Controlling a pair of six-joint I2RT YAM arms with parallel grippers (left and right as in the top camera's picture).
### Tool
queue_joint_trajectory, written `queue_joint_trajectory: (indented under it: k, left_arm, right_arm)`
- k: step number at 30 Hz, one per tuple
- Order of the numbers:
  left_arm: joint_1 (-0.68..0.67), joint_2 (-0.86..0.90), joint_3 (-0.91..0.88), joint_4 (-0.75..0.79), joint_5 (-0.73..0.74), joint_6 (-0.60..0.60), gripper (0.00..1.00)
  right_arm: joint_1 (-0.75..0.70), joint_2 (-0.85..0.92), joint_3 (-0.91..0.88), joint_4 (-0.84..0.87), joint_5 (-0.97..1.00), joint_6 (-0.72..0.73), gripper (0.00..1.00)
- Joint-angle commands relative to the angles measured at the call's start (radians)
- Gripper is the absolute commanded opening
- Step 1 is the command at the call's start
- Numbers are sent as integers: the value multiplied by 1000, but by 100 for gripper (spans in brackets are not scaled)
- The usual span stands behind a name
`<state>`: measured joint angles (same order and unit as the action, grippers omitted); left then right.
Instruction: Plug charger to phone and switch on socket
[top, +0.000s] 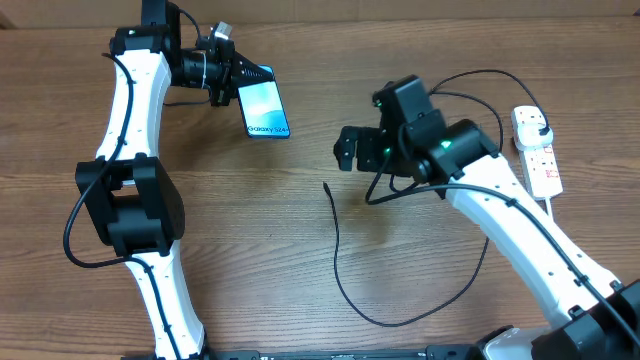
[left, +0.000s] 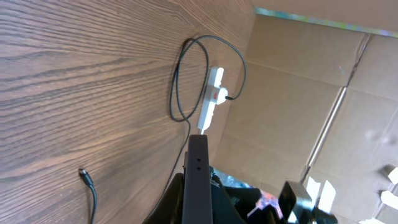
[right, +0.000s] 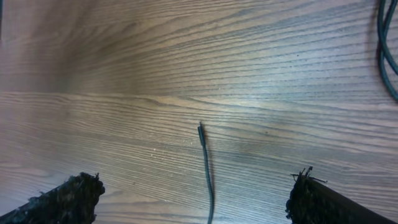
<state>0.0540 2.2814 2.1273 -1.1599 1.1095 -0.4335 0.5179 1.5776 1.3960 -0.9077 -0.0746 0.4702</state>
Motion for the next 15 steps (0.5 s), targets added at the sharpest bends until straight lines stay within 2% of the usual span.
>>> queue_joint_trajectory:
  k: [1, 15]
  left_arm:
    - [-3, -42, 16, -3, 5, 20, 4]
    - [-2, -42, 16, 12, -26, 30, 4]
  right_arm:
    - [38, -9, 23, 3, 82, -10, 100]
    - [74, 82, -50, -2, 73, 8, 100]
